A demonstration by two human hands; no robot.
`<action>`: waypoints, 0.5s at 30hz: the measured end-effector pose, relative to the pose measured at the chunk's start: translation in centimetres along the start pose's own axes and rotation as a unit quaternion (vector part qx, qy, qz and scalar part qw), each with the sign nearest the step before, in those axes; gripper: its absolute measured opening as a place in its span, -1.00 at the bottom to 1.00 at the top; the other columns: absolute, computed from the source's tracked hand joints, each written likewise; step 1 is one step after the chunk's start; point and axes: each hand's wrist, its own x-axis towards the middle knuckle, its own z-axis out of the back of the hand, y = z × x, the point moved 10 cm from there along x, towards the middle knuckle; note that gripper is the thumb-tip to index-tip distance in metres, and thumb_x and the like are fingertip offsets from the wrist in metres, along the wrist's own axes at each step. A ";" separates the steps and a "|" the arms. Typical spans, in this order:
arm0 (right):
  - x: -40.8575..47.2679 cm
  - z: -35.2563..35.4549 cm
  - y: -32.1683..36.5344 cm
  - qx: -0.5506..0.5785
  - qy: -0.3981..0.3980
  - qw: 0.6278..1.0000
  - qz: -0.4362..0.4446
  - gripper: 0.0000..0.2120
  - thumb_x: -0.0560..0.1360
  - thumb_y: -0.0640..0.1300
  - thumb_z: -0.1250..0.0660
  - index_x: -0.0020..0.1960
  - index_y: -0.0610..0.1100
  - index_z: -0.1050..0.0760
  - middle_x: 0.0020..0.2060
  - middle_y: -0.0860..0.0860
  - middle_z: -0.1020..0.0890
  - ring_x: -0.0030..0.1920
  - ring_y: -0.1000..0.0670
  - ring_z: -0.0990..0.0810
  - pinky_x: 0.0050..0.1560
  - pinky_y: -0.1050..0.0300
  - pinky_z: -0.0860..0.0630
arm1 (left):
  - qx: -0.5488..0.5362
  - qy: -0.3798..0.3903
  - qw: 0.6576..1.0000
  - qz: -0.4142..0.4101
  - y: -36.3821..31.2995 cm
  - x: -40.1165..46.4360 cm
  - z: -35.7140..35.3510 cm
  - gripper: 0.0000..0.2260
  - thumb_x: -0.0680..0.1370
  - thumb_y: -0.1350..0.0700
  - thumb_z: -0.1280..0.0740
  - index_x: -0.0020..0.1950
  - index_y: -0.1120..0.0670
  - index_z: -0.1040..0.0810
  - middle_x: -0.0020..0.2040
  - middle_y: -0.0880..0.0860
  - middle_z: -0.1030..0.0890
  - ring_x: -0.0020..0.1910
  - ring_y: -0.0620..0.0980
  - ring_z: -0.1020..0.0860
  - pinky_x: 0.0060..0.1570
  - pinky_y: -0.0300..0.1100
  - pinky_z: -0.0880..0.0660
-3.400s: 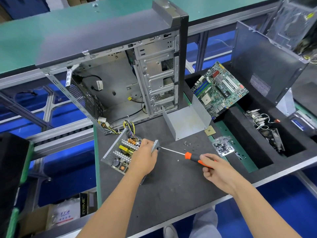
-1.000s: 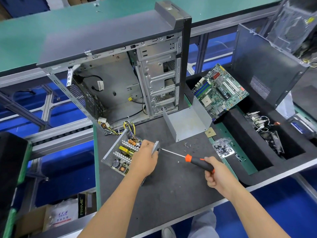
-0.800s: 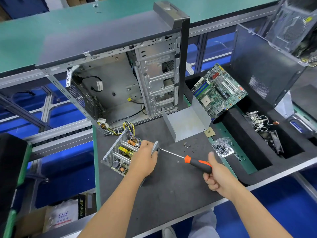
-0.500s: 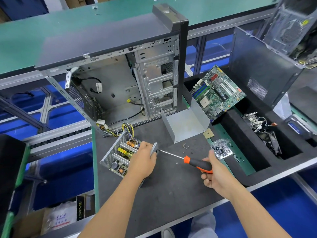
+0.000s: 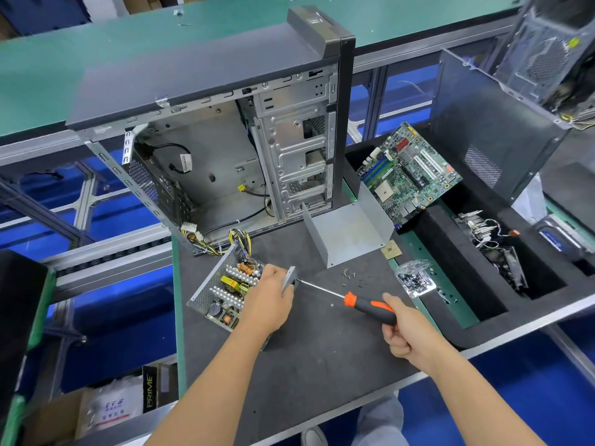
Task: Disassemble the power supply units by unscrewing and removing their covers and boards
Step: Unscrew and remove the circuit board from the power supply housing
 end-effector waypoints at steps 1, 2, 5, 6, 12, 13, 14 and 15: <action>0.0 -0.1 0.3 0.014 0.003 1.000 0.010 -0.65 0.62 0.10 -0.23 -0.12 -0.19 -0.45 -0.46 -0.09 -0.38 -0.54 0.02 -0.23 -0.51 0.21 -0.11 | -0.001 0.000 1.000 0.000 0.0 0.0 0.0 -0.82 0.67 0.04 -0.19 0.19 0.08 -0.50 0.22 -0.01 -0.37 -0.06 0.16 -0.59 0.05 0.11 -0.54; -0.1 -0.3 0.6 0.030 0.006 0.999 0.021 -0.76 0.60 0.01 -0.26 -0.01 -0.18 -0.46 -0.42 -0.09 -0.41 -0.52 0.02 -0.28 -0.48 0.20 -0.16 | -0.001 0.000 1.000 0.000 0.0 0.0 0.0 -0.82 0.67 0.04 -0.19 0.19 0.08 -0.50 0.22 -0.01 -0.37 -0.06 0.16 -0.59 0.05 0.11 -0.54; -0.4 -0.7 0.9 0.049 0.014 0.999 0.020 -0.66 0.61 0.15 -0.24 0.11 -0.14 -0.45 -0.37 -0.09 -0.43 -0.48 0.01 -0.34 -0.46 0.19 -0.22 | 0.005 -0.001 1.000 -0.002 -0.1 0.0 0.0 -0.83 0.67 0.06 -0.19 0.16 0.09 -0.50 0.20 0.00 -0.38 -0.06 0.18 -0.58 0.04 0.11 -0.54; -0.3 -0.7 0.6 0.032 0.008 0.999 0.012 -0.56 0.60 0.26 -0.17 0.09 -0.12 -0.47 -0.39 -0.08 -0.44 -0.50 0.01 -0.33 -0.48 0.22 -0.22 | 0.007 -0.002 1.000 -0.003 -0.1 0.0 0.1 -0.83 0.67 0.06 -0.18 0.15 0.09 -0.51 0.20 0.00 -0.38 -0.05 0.18 -0.58 0.04 0.11 -0.53; 0.5 -0.3 1.4 0.030 -0.010 0.996 0.082 -0.80 0.61 -0.04 -0.30 0.15 -0.14 -0.47 -0.19 -0.11 -0.53 -0.44 0.03 -0.40 -0.42 0.18 -0.36 | 0.011 -0.001 1.000 -0.004 -0.1 0.0 0.1 -0.84 0.66 0.06 -0.18 0.11 0.09 -0.50 0.19 0.00 -0.38 -0.07 0.18 -0.58 0.02 0.11 -0.54; 0.4 -0.5 1.6 0.051 0.000 0.994 0.093 -0.82 0.58 -0.09 -0.35 0.14 -0.13 -0.47 -0.09 -0.12 -0.52 -0.41 0.03 -0.42 -0.36 0.17 -0.40 | 0.012 0.000 1.000 -0.005 -0.1 0.0 0.1 -0.84 0.66 0.06 -0.18 0.10 0.09 -0.50 0.18 0.00 -0.38 -0.08 0.17 -0.58 0.02 0.11 -0.54; 0.3 -0.6 1.7 0.067 0.009 0.993 0.096 -0.81 0.57 -0.07 -0.38 0.12 -0.12 -0.48 -0.04 -0.12 -0.52 -0.38 0.02 -0.44 -0.31 0.15 -0.45 | 0.012 0.000 1.000 -0.006 -0.2 0.0 0.1 -0.85 0.66 0.06 -0.18 0.09 0.09 -0.50 0.18 0.00 -0.38 -0.09 0.17 -0.58 0.01 0.11 -0.54; 0.2 -1.0 1.7 0.075 0.015 0.993 0.087 -0.77 0.57 0.02 -0.37 0.10 -0.11 -0.49 -0.04 -0.11 -0.54 -0.37 0.01 -0.47 -0.29 0.14 -0.49 | 0.012 0.000 1.000 -0.006 -0.2 0.0 0.1 -0.85 0.67 0.06 -0.18 0.08 0.09 -0.50 0.18 0.01 -0.38 -0.10 0.17 -0.57 0.01 0.12 -0.55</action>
